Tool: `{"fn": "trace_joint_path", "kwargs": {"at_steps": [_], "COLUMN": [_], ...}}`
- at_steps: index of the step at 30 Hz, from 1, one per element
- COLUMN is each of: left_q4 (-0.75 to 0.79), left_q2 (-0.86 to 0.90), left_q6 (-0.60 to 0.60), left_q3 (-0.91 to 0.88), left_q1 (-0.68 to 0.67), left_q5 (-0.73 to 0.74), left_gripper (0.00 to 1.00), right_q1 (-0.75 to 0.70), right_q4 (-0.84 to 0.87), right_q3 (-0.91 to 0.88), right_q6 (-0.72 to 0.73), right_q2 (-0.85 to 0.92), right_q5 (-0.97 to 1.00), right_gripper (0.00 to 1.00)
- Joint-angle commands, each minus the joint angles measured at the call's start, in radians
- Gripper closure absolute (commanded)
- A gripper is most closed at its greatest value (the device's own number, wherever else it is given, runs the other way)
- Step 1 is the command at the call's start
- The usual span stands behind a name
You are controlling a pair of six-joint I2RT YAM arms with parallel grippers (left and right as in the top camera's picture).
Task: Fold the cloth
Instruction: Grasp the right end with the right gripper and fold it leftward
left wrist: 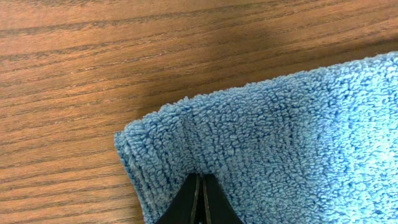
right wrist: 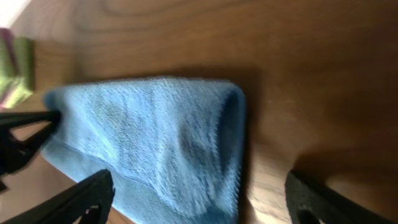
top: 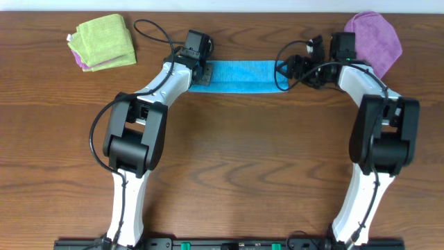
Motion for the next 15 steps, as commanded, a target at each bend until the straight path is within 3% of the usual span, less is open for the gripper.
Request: {"fn": "trace_joint_path", "kwargs": {"at_steps": [1, 9, 15], "left_q4": [-0.033, -0.034, -0.034], "left_q2": [0.044, 0.044, 0.044], "left_q6": [-0.008, -0.008, -0.008], "left_q3": [-0.051, -0.051, -0.051], "left_q1": [-0.004, -0.004, -0.004], "left_q5": [0.045, 0.045, 0.045], "left_gripper": [0.94, 0.94, 0.94], "right_q1": [0.049, 0.087, 0.079], "right_q4": [-0.025, -0.036, -0.043], "right_q3": [-0.043, -0.043, -0.043], "right_q6": [0.069, 0.050, 0.043], "right_q2": [0.134, 0.142, 0.142], "right_q5": [-0.020, 0.014, 0.040], "right_gripper": [0.14, 0.18, 0.36]}}
